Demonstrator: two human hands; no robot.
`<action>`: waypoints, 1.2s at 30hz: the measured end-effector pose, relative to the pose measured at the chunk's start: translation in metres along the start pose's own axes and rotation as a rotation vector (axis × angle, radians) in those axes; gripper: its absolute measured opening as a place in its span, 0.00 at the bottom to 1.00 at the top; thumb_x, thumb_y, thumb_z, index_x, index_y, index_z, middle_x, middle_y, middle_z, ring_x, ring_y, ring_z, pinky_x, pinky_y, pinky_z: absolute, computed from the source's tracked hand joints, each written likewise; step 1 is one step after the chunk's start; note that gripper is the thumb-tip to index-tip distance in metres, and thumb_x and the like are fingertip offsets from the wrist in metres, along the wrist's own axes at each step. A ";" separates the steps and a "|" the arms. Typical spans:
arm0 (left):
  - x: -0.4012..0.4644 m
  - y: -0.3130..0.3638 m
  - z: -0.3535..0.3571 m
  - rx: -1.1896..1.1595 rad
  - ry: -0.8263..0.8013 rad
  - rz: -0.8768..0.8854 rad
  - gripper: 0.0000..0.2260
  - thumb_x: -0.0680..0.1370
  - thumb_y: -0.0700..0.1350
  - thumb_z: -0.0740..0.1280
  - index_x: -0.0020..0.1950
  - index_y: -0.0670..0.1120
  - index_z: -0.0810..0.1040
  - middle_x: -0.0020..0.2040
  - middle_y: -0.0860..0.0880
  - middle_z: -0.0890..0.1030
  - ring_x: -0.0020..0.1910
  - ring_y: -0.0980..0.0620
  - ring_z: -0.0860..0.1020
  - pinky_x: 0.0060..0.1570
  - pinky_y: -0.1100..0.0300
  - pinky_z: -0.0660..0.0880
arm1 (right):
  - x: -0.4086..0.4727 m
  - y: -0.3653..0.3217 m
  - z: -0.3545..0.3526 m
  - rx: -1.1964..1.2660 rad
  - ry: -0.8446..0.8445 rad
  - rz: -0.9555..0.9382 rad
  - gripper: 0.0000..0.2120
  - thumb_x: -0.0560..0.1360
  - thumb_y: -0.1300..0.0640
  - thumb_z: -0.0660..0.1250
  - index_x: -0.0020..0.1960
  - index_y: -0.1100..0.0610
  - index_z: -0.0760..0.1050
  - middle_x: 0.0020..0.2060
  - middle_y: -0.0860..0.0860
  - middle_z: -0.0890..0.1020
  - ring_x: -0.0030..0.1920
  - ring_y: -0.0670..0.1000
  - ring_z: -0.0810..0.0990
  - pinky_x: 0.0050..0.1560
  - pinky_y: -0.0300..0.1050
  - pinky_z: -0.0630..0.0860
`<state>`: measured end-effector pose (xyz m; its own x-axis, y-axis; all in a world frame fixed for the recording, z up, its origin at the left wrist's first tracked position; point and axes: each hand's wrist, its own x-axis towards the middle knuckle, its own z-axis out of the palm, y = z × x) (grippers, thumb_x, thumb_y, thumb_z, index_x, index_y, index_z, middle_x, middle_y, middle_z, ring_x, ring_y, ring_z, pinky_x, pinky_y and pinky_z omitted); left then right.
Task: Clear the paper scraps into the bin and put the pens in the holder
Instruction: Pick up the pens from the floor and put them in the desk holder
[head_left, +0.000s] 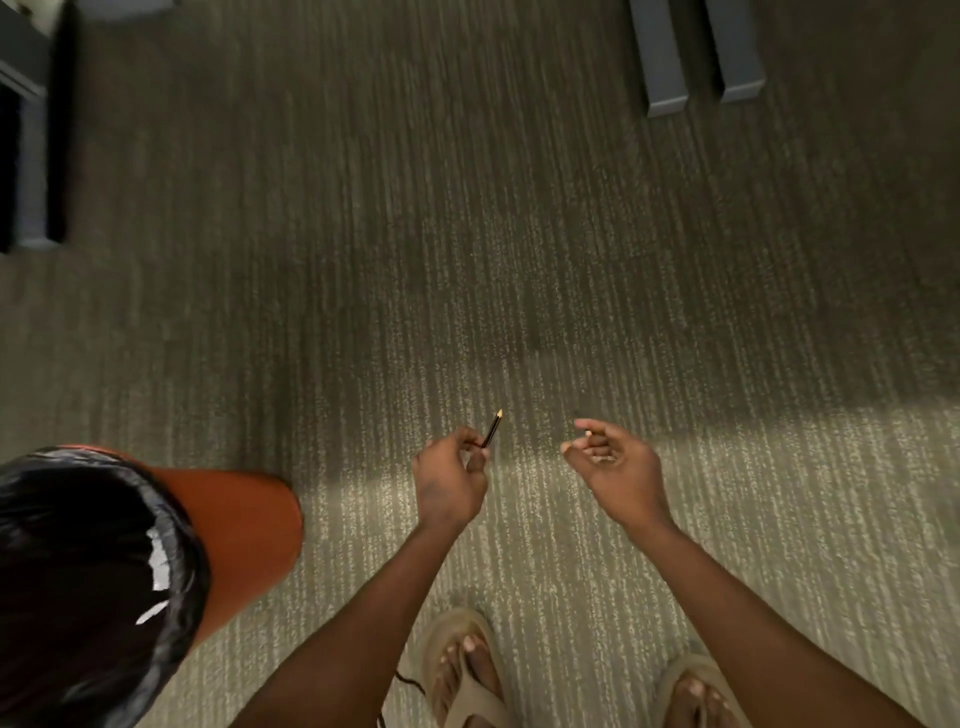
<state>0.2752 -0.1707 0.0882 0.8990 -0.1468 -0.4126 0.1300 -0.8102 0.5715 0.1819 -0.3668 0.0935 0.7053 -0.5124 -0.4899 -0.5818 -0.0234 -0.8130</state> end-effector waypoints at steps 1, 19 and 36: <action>0.004 0.010 -0.007 -0.023 0.011 -0.007 0.06 0.75 0.43 0.71 0.48 0.55 0.81 0.45 0.57 0.84 0.49 0.52 0.82 0.56 0.47 0.76 | 0.001 -0.011 0.004 -0.002 -0.032 -0.011 0.12 0.75 0.59 0.75 0.57 0.49 0.83 0.42 0.48 0.86 0.44 0.46 0.84 0.47 0.40 0.82; -0.114 0.238 -0.310 -0.499 0.070 0.337 0.09 0.70 0.38 0.79 0.43 0.51 0.87 0.41 0.55 0.87 0.43 0.59 0.85 0.49 0.63 0.79 | -0.143 -0.388 -0.036 0.161 -0.112 -0.415 0.05 0.74 0.52 0.72 0.47 0.47 0.86 0.46 0.49 0.87 0.49 0.47 0.86 0.51 0.50 0.82; -0.314 0.343 -0.647 -0.588 0.202 0.473 0.08 0.73 0.41 0.78 0.51 0.44 0.87 0.47 0.49 0.88 0.47 0.53 0.86 0.52 0.55 0.82 | -0.381 -0.700 -0.063 0.299 -0.419 -0.610 0.04 0.75 0.59 0.75 0.49 0.55 0.87 0.46 0.52 0.89 0.48 0.49 0.87 0.55 0.54 0.83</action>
<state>0.3083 -0.0355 0.8722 0.9654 -0.2501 0.0736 -0.1368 -0.2453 0.9597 0.2947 -0.2094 0.8698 0.9924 -0.1164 0.0392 0.0472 0.0662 -0.9967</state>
